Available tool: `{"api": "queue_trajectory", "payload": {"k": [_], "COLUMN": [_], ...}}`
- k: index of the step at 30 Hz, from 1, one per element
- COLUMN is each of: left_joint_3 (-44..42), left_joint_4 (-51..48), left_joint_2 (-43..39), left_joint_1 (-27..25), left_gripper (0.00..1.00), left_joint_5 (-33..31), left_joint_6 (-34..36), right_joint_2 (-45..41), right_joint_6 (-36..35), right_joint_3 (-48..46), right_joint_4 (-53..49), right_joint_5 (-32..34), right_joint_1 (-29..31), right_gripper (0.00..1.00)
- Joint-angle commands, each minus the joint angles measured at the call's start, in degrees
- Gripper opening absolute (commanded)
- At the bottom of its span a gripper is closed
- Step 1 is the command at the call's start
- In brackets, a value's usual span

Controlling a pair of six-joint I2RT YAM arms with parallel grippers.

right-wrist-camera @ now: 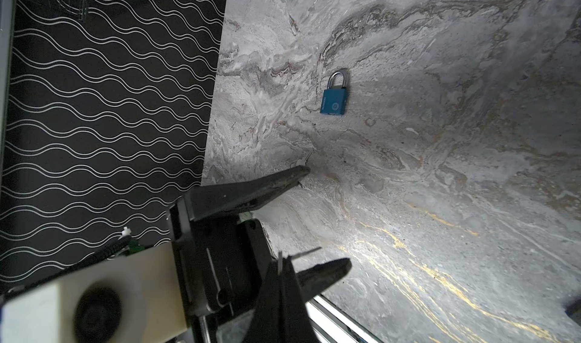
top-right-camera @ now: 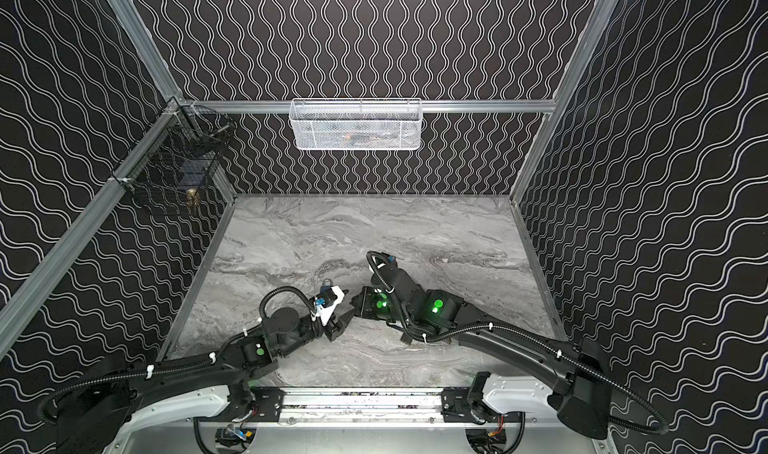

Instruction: Unlock with the key

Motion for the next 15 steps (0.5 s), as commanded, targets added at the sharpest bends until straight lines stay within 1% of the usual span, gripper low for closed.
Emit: {"api": "queue_trajectory", "payload": {"k": [1, 4, 7, 10, 12, 15], "left_joint_3": [-0.3, -0.3, -0.3, -0.6, -0.6, -0.1], "left_joint_4": [4.0, 4.2, 4.4, 5.5, 6.1, 6.0], "left_joint_2": [0.3, 0.6, 0.9, 1.6, 2.2, 3.2], "left_joint_1": [0.0, 0.0, 0.0, 0.0, 0.1, 0.0], "left_gripper": [0.51, 0.43, 0.34, 0.29, 0.24, 0.2], "left_joint_5": [1.0, 2.3, 2.8, 2.8, 3.0, 3.7], "left_joint_6": [1.6, 1.7, 1.7, 1.5, 1.4, 1.4], "right_joint_2": [-0.2, -0.2, 0.0, -0.1, 0.0, 0.0], "right_joint_6": [-0.8, -1.0, -0.9, -0.8, -0.8, -0.9], "right_joint_3": [0.6, 0.6, 0.6, 0.5, 0.6, 0.6], "right_joint_4": [-0.2, 0.1, 0.2, 0.6, 0.5, 0.7], "right_joint_5": [0.0, 0.0, -0.1, -0.1, 0.0, 0.1], "right_joint_1": [0.0, 0.0, 0.0, -0.1, 0.0, -0.1], "right_gripper": [0.0, 0.0, 0.0, 0.0, 0.0, 0.0]}}
